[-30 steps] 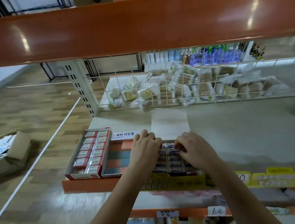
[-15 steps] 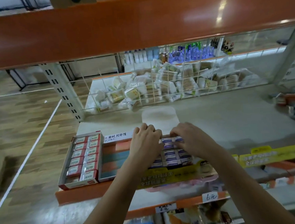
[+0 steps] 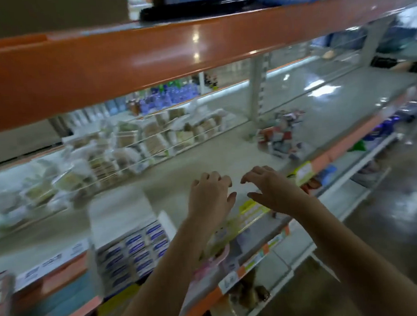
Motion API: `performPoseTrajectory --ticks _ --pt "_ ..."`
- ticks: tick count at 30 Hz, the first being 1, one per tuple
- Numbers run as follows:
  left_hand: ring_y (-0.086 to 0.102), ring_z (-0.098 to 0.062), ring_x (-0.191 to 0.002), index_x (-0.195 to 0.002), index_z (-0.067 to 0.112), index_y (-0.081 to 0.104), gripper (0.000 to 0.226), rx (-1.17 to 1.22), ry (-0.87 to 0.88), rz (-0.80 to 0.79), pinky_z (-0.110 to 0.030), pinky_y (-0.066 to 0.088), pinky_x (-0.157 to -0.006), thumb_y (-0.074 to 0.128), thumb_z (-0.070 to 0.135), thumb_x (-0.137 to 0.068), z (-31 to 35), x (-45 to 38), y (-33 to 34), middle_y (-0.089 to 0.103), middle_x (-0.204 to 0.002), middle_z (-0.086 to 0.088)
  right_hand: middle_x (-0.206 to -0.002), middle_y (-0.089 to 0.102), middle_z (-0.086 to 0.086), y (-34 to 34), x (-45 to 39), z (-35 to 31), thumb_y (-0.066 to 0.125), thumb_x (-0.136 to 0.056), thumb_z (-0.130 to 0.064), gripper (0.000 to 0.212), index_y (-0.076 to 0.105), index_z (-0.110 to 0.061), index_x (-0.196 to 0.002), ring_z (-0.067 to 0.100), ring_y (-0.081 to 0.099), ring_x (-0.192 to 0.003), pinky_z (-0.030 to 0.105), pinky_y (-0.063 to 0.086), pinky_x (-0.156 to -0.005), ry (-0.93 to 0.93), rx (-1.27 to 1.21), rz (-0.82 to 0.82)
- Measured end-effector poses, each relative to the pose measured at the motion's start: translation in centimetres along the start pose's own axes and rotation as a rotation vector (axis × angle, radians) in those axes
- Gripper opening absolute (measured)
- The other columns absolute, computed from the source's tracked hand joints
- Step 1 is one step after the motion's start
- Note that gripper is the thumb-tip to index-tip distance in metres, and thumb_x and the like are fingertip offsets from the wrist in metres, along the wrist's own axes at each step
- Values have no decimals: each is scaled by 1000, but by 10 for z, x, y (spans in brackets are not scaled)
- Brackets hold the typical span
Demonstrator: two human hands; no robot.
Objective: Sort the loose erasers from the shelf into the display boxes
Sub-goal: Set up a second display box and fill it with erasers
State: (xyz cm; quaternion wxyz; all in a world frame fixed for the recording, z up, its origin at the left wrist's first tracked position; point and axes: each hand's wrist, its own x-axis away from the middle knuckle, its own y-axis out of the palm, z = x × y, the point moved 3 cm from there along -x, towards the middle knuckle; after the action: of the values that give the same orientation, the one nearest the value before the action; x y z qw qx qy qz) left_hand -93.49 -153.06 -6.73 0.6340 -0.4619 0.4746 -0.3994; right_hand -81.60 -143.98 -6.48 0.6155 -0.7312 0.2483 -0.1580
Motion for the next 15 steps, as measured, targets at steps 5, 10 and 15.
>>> performPoseTrajectory --ticks 5,10,15 --pt "45 -22 -115 -118 26 53 36 -4 33 -35 -35 35 -90 47 48 -90 77 -62 30 54 -119 1 -128 50 5 -14 23 96 57 -88 -26 40 49 -20 -127 24 46 -119 33 39 -94 142 -5 6" --pt "45 -25 -117 -124 24 50 44 -39 39 -51 -38 38 -90 46 52 -89 149 -119 59 52 -123 -3 -130 49 6 -25 38 185 55 -89 -28 43 46 -20 -130 24 44 -119 36 40 -93 219 23 3" --pt "49 -24 -111 -120 25 54 42 5 31 -46 -38 41 -92 46 52 -89 185 -164 78 55 -121 -3 -130 48 4 -30 38 251 52 -91 -28 38 46 -22 -129 21 42 -120 34 38 -96 250 -25 9"
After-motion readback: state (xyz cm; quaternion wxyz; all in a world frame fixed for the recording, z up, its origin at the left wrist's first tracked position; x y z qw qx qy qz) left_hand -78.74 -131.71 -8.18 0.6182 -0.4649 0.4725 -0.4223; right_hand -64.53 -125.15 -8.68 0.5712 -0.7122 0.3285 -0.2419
